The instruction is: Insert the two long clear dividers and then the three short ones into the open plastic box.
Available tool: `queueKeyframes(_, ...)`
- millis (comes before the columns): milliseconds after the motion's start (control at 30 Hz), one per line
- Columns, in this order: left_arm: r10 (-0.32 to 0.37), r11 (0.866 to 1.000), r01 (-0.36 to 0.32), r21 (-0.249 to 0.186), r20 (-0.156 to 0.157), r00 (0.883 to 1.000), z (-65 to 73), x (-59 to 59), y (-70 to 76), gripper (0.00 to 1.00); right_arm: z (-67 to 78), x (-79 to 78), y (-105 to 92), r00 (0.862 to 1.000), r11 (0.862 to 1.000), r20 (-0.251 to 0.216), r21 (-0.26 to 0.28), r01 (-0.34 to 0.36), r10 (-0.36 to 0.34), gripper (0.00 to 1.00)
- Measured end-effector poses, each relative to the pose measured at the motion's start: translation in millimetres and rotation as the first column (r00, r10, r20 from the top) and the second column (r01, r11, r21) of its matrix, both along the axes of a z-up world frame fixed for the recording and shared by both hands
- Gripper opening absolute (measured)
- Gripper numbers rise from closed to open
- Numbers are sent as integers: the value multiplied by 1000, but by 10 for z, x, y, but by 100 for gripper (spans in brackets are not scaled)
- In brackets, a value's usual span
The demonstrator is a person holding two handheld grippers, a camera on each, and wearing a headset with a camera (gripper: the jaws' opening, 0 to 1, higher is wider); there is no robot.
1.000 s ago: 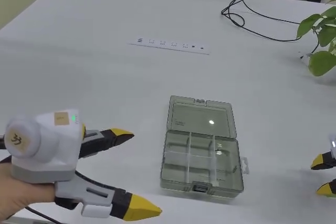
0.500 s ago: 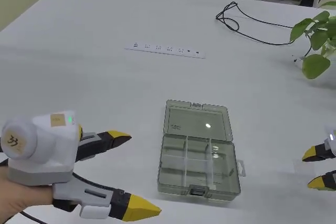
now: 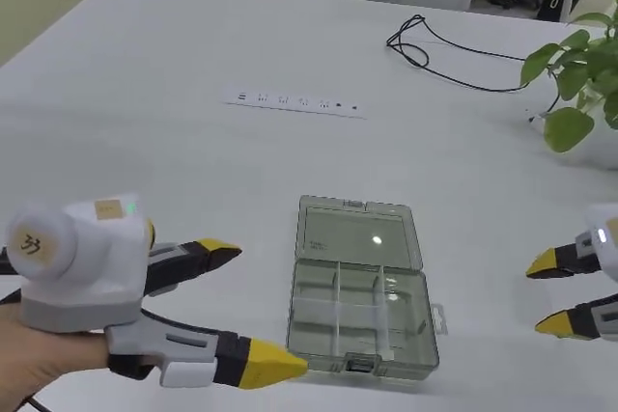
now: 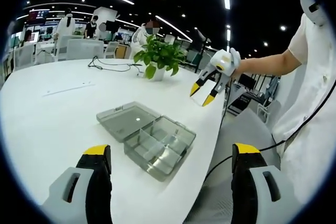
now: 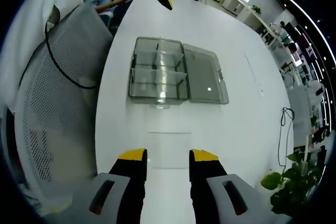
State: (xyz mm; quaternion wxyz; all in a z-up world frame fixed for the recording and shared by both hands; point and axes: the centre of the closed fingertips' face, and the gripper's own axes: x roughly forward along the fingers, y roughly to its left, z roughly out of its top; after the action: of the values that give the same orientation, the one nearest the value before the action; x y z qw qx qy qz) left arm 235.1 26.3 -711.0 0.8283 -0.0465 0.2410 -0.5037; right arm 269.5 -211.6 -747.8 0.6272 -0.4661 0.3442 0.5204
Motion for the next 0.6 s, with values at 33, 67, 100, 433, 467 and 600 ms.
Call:
queueKeyframes(33, 6, 1000, -6, -3, -8, 1000, 22, 14, -25, 96, 34, -16, 49, 1000, 1000, 8, 2, -4, 4, 33)
queueKeyframes(67, 8, 1000, -8, -6, -10, 1000, 40, 20, -45, 95, 55, -25, 80, 1000, 1000, 14, 3, -8, 8, 33)
queueKeyframes(100, 8, 1000, -8, -11, -12, 1000, 62, 20, -70, 94, 79, -40, 118, 1000, 1000, 19, 3, -11, 11, 33)
queueKeyframes(433, 44, 992, -59, -107, -132, 990, 264, 81, -385, 83, 287, -183, 484, 998, 999, 56, 31, -31, 29, 33)
queueKeyframes(467, 43, 991, -59, -117, -136, 990, 290, 82, -423, 81, 305, -200, 522, 998, 999, 58, 37, -30, 28, 33)
queueKeyframes(600, 37, 990, -62, -125, -194, 980, 295, 63, -527, 73, 358, -252, 629, 997, 998, 68, 50, -29, 26, 33)
